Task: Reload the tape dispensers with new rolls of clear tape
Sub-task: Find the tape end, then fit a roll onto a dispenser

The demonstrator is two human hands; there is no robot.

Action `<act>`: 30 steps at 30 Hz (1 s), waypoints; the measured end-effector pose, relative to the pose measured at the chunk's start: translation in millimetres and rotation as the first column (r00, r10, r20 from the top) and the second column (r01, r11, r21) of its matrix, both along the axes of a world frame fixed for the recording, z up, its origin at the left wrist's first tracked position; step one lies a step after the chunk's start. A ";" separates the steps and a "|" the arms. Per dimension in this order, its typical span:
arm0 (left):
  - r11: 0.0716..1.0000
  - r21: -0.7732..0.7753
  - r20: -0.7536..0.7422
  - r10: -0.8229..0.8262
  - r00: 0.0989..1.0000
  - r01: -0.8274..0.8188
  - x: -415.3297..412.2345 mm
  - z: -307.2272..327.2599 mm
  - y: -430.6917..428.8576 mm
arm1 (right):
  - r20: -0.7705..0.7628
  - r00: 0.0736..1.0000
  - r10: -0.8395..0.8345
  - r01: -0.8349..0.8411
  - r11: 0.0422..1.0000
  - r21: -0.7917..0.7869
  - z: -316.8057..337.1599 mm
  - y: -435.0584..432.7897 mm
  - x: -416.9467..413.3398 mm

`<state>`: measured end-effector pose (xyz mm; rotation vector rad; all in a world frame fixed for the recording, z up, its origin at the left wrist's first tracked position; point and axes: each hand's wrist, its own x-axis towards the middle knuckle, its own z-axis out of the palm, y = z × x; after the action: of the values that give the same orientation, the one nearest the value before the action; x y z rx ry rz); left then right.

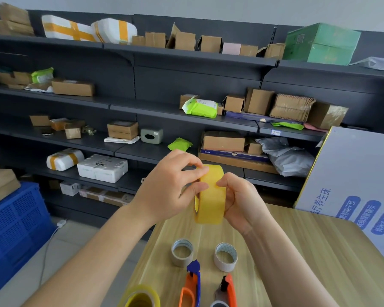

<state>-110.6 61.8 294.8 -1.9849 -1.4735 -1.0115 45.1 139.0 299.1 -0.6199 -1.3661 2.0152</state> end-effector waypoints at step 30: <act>0.998 -0.059 0.233 0.003 0.973 0.011 21.7 -28.6 8.8 | 0.046 0.983 -0.176 0.174 0.984 0.039 -3.3 1.8 3.0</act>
<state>-89.0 70.6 266.1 -1.9645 -1.6395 -1.2511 48.2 140.8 295.7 -0.7510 -1.3237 1.8440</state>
